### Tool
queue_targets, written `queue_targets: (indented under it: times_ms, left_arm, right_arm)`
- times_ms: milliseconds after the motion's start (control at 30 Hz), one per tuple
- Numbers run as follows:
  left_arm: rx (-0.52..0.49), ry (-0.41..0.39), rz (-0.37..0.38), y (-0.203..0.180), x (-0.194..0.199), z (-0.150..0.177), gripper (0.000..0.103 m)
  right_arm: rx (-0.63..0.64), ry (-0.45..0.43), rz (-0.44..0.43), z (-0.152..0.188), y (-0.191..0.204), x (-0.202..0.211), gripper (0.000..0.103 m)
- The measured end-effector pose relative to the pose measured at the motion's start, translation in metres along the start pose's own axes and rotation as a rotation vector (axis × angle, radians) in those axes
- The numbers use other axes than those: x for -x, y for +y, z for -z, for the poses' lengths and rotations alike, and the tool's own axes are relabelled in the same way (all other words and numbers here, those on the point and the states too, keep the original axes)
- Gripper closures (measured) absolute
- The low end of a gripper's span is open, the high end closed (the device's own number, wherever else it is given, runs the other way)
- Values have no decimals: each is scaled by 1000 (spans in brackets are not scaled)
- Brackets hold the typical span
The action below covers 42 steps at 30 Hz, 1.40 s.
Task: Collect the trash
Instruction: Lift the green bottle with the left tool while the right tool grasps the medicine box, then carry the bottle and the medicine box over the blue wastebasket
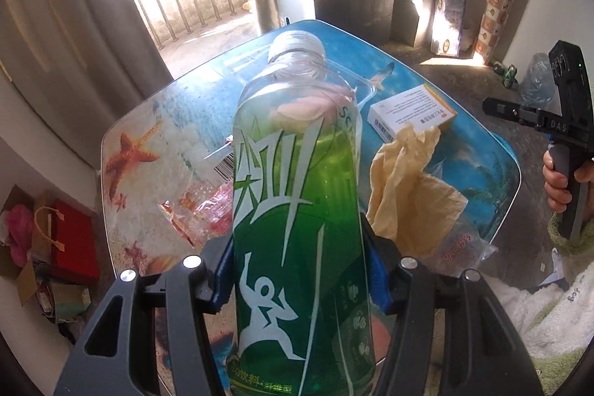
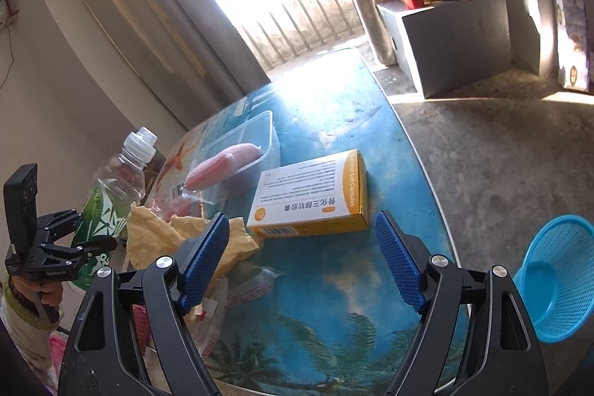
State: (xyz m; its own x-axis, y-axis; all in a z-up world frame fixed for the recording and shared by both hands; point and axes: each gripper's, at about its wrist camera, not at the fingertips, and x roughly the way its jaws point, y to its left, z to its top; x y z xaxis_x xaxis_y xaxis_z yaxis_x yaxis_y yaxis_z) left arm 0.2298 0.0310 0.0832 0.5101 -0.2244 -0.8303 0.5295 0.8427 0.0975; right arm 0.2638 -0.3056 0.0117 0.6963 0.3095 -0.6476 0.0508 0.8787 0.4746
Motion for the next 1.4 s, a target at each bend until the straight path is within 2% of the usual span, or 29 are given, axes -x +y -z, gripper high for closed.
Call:
queue_targets:
  times_ms: [100,167,300,433,567,700,867,967,1067,1233,1267,1400]
  left_arm:
    - [87,-73,12,8,12,-1,47]
    - [123,-115,2,11,19,-1,47]
    - [196,-163,19,19,28,-1,47]
    - [223,-180,16,24,30,0,47]
    - [231,-192,10,25,34,3,47]
    - [244,-186,7,25,33,7,47]
    - [261,-169,12,25,29,11,47]
    - [268,-159,10,25,26,12,47]
    - [273,-155,12,26,25,13,47]
    - [280,-149,18,28,22,15,47]
    - [283,-148,20,28,21,15,47]
    - [292,-145,27,26,21,15,47]
  right_arm:
    - [-11,36,13,-6,-5,-12,26]
    - [51,43,27,-11,-1,-17,25]
    - [333,50,76,-21,18,-30,19]
    - [614,107,62,-25,34,-47,15]
    - [815,200,14,-31,43,-66,12]
    - [950,331,-94,-36,53,-84,8]
    - [1119,491,-125,-29,68,-112,8]
    - [1155,567,-104,-26,67,-131,8]
    - [1116,598,-85,-27,57,-142,9]
    - [935,542,-77,-38,30,-128,19]
    - [908,529,-65,-38,25,-123,25]
    - [812,479,27,-36,9,-110,26]
